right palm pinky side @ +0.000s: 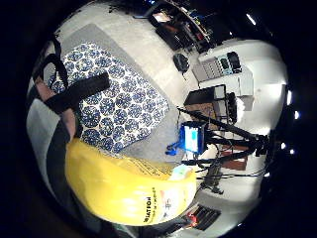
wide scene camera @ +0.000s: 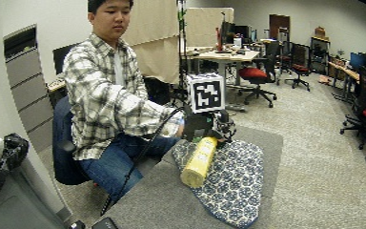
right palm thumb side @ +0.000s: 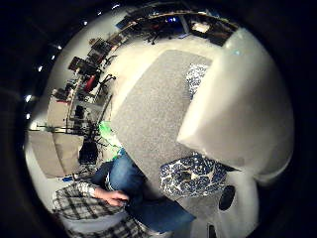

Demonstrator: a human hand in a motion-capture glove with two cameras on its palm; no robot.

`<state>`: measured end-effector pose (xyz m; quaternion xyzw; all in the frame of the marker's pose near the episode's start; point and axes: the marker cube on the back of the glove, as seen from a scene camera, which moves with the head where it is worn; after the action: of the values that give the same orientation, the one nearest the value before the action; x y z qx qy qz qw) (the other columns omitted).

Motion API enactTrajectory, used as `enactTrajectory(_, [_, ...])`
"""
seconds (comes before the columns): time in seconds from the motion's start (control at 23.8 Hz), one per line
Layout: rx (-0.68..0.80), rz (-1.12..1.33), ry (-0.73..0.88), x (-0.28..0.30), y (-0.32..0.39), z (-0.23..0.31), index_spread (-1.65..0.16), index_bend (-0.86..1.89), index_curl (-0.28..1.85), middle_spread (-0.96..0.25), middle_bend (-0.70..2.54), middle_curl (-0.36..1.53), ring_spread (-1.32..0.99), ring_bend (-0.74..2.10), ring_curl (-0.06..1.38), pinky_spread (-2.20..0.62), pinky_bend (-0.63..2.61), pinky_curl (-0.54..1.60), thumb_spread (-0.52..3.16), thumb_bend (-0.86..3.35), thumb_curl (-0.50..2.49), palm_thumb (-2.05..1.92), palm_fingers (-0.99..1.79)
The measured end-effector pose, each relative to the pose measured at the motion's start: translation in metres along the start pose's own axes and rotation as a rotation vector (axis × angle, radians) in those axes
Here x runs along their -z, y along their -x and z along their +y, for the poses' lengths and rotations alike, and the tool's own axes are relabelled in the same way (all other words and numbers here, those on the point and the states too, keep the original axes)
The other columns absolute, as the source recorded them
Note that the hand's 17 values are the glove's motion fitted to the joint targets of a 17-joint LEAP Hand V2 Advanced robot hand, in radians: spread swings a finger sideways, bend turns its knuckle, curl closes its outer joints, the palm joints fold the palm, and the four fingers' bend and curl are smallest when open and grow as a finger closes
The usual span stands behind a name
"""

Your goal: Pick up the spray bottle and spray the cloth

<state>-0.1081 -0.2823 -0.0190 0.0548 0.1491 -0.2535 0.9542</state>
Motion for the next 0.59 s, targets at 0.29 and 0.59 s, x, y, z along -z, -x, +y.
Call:
enactTrajectory(0.29, [0.007, 0.041, 0.016, -0.003, 0.0021, 0.0003, -0.3, 0.15, 0.49, -0.18, 0.47, 0.55, -0.23, 0.58, 0.48, -0.16, 0.56, 0.39, 0.2, -0.03, 0.75, 1.13, 1.21])
enactTrajectory(0.59, [-0.006, -0.006, -0.021, 0.0029, -0.0004, 0.0001, -0.3, 0.15, 0.49, -0.18, 0.47, 0.55, -0.23, 0.58, 0.48, -0.16, 0.56, 0.39, 0.2, -0.03, 0.75, 1.13, 1.21])
